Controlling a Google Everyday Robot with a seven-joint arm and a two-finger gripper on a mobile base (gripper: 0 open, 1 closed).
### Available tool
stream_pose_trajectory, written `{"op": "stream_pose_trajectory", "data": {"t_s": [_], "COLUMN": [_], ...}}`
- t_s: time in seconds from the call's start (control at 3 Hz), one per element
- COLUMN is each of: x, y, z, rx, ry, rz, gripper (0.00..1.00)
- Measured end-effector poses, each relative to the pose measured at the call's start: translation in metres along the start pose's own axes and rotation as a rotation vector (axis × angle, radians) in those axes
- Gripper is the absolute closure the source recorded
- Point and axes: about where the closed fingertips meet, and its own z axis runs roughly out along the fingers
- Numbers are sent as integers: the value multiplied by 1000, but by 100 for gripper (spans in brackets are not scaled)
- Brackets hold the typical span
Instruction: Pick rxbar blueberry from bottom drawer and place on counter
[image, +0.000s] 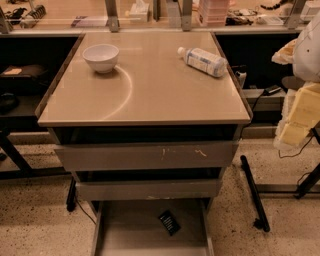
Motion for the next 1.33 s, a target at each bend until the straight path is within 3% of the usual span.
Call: {"op": "stream_pose_trajectory", "data": {"t_s": [0.67,1.0,1.33], "x": [7,29,45], "y": [12,43,82], "z": [19,85,159], "rx": [-31,-140,-231], "ry": [-7,-26,-34], "rz": [-5,39,44], "gripper": [0,0,0]}}
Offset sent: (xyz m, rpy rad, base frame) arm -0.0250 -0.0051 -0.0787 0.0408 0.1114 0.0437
